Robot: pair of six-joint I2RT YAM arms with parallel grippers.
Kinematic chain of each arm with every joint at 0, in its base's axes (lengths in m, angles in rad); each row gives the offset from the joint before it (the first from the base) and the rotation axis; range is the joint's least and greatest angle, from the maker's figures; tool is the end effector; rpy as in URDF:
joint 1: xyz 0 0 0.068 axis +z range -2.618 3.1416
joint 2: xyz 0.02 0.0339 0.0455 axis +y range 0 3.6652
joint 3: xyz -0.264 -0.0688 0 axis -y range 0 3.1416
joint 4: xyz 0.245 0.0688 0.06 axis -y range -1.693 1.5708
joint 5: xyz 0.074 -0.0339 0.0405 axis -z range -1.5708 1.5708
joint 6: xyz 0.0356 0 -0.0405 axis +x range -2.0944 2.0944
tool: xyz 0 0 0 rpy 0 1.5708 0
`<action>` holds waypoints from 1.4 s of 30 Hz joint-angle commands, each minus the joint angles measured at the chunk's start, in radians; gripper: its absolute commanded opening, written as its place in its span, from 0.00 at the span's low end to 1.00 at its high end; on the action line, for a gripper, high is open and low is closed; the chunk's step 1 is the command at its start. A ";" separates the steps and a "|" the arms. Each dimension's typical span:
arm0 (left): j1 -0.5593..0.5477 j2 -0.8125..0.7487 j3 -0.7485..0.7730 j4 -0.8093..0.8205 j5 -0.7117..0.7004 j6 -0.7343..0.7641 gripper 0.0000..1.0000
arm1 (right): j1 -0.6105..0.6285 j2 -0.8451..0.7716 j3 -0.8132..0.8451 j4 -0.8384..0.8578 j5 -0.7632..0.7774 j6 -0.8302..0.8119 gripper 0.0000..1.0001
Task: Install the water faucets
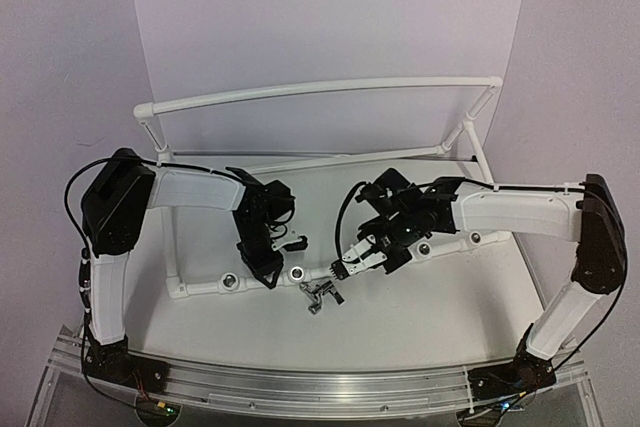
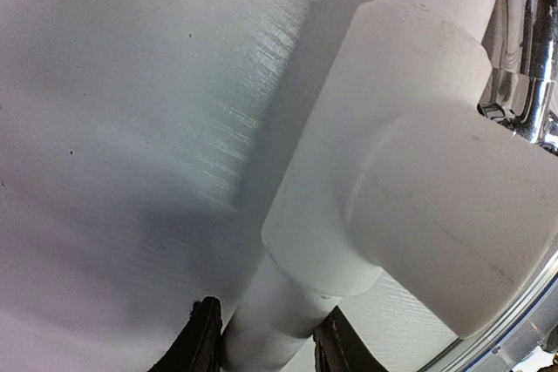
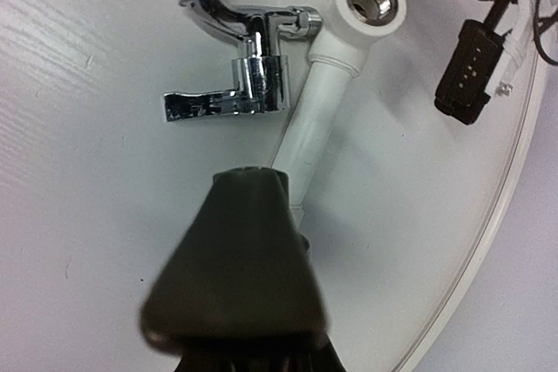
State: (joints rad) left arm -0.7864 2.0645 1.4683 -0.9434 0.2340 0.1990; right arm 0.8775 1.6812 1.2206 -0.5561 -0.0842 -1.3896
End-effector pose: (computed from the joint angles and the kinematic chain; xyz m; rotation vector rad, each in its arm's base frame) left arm 0.2661 -0.2783 0.1495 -1.4631 -2.7133 0.3607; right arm 0.2232 0.2733 0.2276 -2.3538 1.0660 -0.0808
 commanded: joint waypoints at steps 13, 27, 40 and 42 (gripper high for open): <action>0.007 0.091 0.018 0.200 0.024 -0.201 0.00 | -0.034 -0.096 -0.155 0.180 0.032 0.687 0.00; 0.019 0.105 0.022 0.212 0.049 -0.223 0.00 | 0.032 -0.218 -0.378 0.426 0.184 0.639 0.00; 0.032 0.113 0.022 0.240 0.082 -0.245 0.00 | 0.044 -0.247 -0.434 0.524 0.202 0.843 0.00; 0.034 0.116 0.023 0.239 0.080 -0.246 0.00 | 0.044 -0.244 -0.428 0.523 0.201 0.882 0.00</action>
State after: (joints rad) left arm -0.7799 2.0879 1.4925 -0.9528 0.3075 0.1793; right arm 0.9184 1.4591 0.8139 -0.0457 0.0729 -0.6279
